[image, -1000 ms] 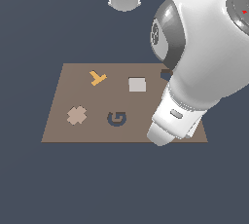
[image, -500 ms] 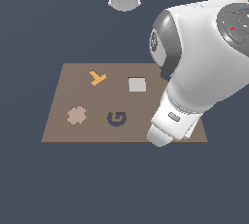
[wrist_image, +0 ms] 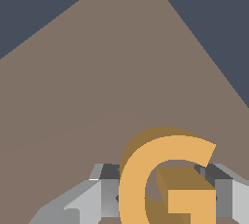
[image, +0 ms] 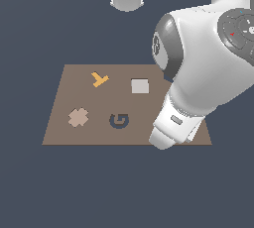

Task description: Insert a designated object into the corresponding slot on a board.

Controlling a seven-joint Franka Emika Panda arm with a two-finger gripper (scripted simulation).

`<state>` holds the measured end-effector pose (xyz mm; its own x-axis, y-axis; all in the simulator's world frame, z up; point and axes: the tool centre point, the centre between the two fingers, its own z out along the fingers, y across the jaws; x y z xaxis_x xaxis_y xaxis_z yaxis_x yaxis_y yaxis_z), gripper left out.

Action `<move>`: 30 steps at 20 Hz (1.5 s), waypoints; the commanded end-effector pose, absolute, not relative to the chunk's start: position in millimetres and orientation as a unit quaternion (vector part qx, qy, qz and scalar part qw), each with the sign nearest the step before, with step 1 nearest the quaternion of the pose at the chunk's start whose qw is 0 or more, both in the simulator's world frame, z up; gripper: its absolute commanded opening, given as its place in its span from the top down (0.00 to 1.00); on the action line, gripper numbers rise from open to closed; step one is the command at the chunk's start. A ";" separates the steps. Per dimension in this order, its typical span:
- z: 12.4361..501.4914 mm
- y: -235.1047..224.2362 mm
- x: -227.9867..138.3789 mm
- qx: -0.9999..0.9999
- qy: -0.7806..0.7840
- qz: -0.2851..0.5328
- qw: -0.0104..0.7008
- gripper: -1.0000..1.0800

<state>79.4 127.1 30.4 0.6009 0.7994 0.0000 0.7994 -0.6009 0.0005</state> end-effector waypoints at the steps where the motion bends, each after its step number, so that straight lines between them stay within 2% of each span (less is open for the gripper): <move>1: 30.0 127.5 79.2 0.895 0.447 0.000 0.000 1.00; 16: 30.9 124.3 88.0 0.919 0.394 0.000 0.000 1.00; 30: 32.9 105.1 115.9 0.982 0.188 0.000 0.000 1.00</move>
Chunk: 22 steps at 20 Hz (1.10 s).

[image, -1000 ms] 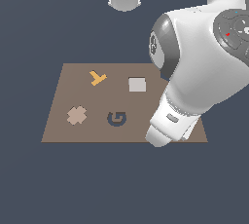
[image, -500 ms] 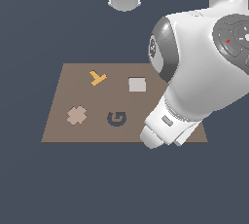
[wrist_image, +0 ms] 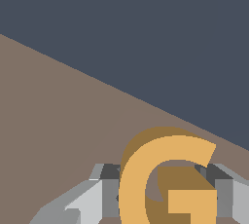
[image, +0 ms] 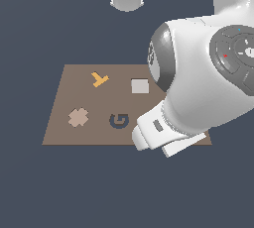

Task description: Insert a designated object into the corresponding slot on a board.

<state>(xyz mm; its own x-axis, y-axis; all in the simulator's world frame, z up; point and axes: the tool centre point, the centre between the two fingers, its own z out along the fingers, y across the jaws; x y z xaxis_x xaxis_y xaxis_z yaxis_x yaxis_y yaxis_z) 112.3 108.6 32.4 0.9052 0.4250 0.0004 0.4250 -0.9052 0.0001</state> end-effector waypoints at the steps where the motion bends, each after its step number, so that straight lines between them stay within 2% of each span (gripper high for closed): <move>1: 33.1 102.5 118.2 0.986 0.167 0.000 0.000 1.00; 12: 35.2 67.4 135.3 0.997 -0.077 0.001 0.000 1.00; 22: 37.1 30.8 134.3 0.955 -0.297 0.001 0.000 1.00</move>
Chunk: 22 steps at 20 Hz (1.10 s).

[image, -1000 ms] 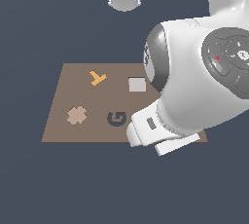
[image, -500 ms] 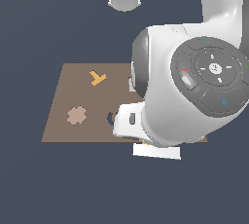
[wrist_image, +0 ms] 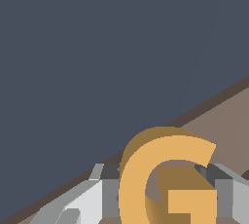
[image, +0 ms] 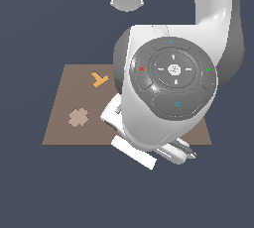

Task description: Insert a designated object into the corresponding slot on a board.

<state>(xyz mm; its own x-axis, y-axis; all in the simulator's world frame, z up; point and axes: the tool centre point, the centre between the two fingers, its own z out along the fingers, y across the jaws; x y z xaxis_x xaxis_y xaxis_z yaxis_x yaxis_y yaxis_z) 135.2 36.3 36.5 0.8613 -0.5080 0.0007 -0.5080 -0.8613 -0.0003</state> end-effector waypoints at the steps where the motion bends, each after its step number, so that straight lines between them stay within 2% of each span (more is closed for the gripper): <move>1: 37.2 27.2 133.3 -0.948 0.318 -0.001 0.000 1.00; 12: 39.1 -6.9 112.0 -0.844 0.536 0.000 0.000 1.00; 22: 40.0 -20.7 91.1 -0.754 0.656 0.000 0.000 1.00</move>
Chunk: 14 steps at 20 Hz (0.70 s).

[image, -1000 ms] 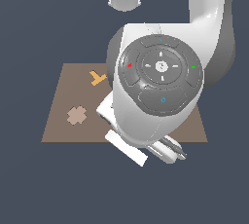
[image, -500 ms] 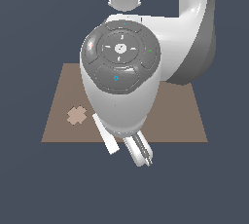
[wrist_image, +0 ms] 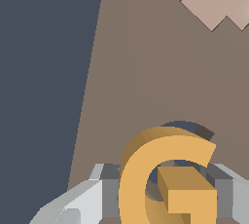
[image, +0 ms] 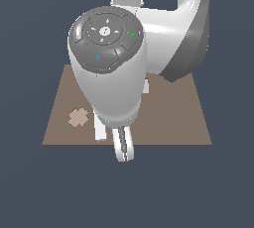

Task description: Insert a designated object into the corresponding slot on a board.

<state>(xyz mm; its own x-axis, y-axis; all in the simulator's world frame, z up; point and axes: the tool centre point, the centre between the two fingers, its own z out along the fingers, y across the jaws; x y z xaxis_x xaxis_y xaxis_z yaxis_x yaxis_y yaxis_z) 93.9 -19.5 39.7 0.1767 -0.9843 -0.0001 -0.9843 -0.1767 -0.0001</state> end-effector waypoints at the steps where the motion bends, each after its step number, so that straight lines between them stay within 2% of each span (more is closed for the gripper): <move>1: 40.1 -21.4 89.4 -0.747 0.664 0.000 0.000 1.00; 14: 40.3 -24.2 78.7 -0.701 0.713 0.000 0.000 1.00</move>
<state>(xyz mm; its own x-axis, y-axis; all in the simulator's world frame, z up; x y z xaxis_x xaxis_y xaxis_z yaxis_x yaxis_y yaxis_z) 79.0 -24.2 40.1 -0.0107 -0.9999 -0.0006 -0.9999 0.0107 0.0006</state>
